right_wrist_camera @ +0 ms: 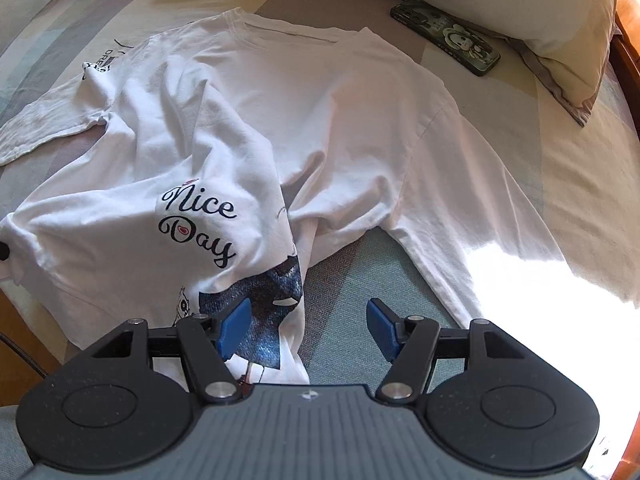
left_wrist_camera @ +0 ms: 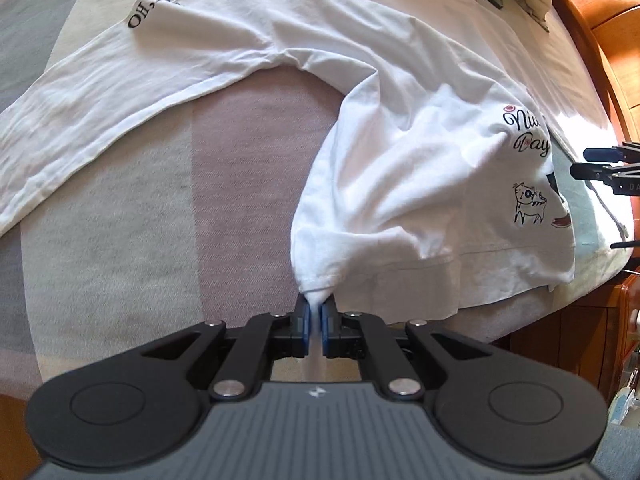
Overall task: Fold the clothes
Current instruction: 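Pinch the shirt hem with the left gripper and pull it straight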
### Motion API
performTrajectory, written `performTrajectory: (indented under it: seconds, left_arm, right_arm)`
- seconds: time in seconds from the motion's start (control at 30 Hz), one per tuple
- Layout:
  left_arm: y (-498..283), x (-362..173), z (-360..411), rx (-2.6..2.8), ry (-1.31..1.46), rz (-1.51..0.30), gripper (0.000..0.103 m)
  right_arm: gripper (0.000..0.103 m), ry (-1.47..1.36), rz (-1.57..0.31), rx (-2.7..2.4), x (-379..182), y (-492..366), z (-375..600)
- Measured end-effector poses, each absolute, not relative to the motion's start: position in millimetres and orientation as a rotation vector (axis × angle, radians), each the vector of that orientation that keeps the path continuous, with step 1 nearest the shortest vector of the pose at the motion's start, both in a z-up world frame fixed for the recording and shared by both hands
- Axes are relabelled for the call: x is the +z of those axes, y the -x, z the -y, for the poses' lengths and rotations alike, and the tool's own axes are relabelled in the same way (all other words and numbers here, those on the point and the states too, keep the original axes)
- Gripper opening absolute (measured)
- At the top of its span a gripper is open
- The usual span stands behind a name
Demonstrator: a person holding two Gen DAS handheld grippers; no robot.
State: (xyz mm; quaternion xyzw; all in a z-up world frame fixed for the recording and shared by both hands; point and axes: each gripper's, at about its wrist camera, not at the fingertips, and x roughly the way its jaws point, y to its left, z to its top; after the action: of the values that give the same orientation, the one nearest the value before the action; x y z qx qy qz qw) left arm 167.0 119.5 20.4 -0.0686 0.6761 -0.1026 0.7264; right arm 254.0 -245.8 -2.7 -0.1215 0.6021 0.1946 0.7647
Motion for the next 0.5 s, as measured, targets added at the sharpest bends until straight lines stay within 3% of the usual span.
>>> performTrajectory:
  seconds: [0.27,0.5]
  left_arm:
    - [-144.0,13.4,-144.0,-0.143,0.094,-1.563,0.003]
    - [-154.2,3.1,-164.9,-0.087,0.055,-1.601,0.003]
  right_arm:
    - [0.068,0.169,-1.468,0.309,-32.5,-225.1,285.8]
    - [0.068,0.052,-1.486,0.307,-51.0,-219.2,280.7]
